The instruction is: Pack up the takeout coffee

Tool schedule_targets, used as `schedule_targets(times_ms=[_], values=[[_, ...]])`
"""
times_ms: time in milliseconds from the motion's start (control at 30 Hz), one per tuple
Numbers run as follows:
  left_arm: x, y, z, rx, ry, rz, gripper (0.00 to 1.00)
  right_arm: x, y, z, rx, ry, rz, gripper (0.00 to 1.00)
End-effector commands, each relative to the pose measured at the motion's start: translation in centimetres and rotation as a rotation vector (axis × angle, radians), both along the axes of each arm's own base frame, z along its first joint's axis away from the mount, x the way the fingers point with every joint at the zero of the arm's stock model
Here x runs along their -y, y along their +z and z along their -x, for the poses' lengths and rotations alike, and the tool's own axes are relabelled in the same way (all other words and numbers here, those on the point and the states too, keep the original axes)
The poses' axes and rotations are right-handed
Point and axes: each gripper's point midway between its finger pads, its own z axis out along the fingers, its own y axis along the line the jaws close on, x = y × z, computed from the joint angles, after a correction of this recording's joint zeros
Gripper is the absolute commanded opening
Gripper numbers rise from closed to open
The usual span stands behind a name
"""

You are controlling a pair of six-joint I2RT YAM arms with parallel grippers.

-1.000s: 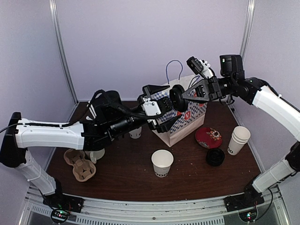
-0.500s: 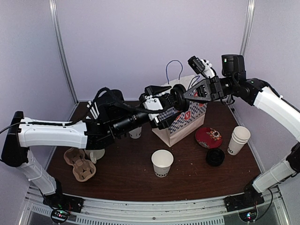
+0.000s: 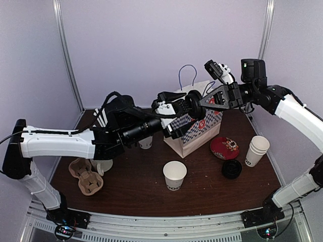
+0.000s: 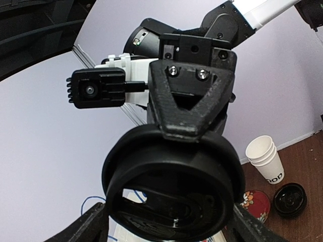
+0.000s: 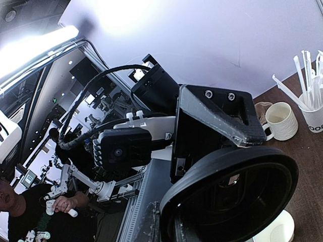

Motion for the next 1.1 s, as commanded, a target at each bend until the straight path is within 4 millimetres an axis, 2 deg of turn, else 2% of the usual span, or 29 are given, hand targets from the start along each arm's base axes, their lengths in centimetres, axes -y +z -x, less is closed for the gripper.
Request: schedule_targets(times_ms=[0, 200, 533, 600, 667, 733, 867, 933, 1000, 1067], values=[[-0.1, 2.5, -0.3, 0.014, -0.002, 0.070, 0.82, 0.5, 0.4, 0.9, 0.022, 0.017, -0.019, 0.08], [0.4, 2.3, 0.3, 0.024, -0.045, 0.056, 0.86, 0.5, 0.4, 0.9, 0.020, 0.019, -0.019, 0.09], [1.0, 1.8, 0.8, 0.021, -0.082, 0.009, 0.77, 0.4, 0.0, 0.5, 0.009, 0.019, -0.013, 0.09], [0.9, 1.8, 0.6, 0.015, -0.072, 0.006, 0.76, 0.6, 0.0, 0.3, 0.007, 0.022, -0.016, 0.16], [0.6, 1.8, 0.3, 0.002, -0.052, 0.006, 0.74, 1.4, 0.3, 0.0, 0.017, 0.019, -0.029, 0.28], [0.1, 1.6, 0.2, -0.015, -0.032, -0.011, 0.74, 2.6, 0.2, -1.2, 0.021, -0.024, -0.032, 0.38], [-0.6, -0.1, 0.2, -0.074, -0.016, -0.111, 0.74, 5.9, -0.7, -5.0, 0.019, -0.181, -0.022, 0.43], [-1.3, -1.3, -0.1, -0.125, 0.018, -0.168, 0.74, 7.8, -2.5, -7.3, 0.016, -0.311, 0.018, 0.45], [-1.8, -3.1, -0.3, -0.198, 0.040, -0.259, 0.74, 10.0, -6.1, -9.6, 0.037, -0.479, 0.167, 0.47], [-2.5, -5.4, -0.5, -0.289, 0.074, -0.358, 0.74, 11.7, -10.4, -10.2, 0.177, -0.555, 0.409, 0.47]])
